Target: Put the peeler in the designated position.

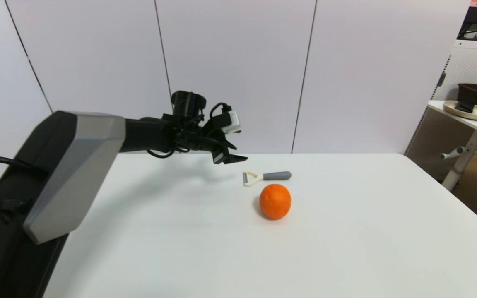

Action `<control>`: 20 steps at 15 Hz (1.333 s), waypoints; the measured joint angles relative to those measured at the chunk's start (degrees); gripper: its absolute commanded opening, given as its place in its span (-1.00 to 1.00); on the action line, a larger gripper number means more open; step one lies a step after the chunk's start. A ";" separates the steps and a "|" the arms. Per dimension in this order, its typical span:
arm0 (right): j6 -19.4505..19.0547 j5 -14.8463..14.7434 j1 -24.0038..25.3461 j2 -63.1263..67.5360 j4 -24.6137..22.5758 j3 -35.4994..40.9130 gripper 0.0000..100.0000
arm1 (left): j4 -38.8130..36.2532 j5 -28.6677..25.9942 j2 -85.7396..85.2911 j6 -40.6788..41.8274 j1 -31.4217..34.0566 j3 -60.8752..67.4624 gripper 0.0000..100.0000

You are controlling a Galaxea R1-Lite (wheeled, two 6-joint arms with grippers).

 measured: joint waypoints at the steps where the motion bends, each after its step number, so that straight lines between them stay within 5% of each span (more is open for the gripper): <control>1: 0.00 0.00 0.00 0.00 -0.02 0.00 1.00 | 2.32 0.69 -2.72 -0.07 0.69 1.13 1.00; 6: 0.00 0.02 -0.02 0.00 -0.02 0.00 1.00 | 11.36 9.18 -23.50 -4.79 1.90 17.26 1.00; 13: -0.02 0.02 0.00 0.00 -0.05 0.00 1.00 | 12.46 22.60 -62.06 -20.31 2.57 54.75 1.00; 20: -0.02 0.00 0.00 0.00 -0.02 0.00 1.00 | 0.87 25.31 -99.69 -32.66 7.23 90.55 1.00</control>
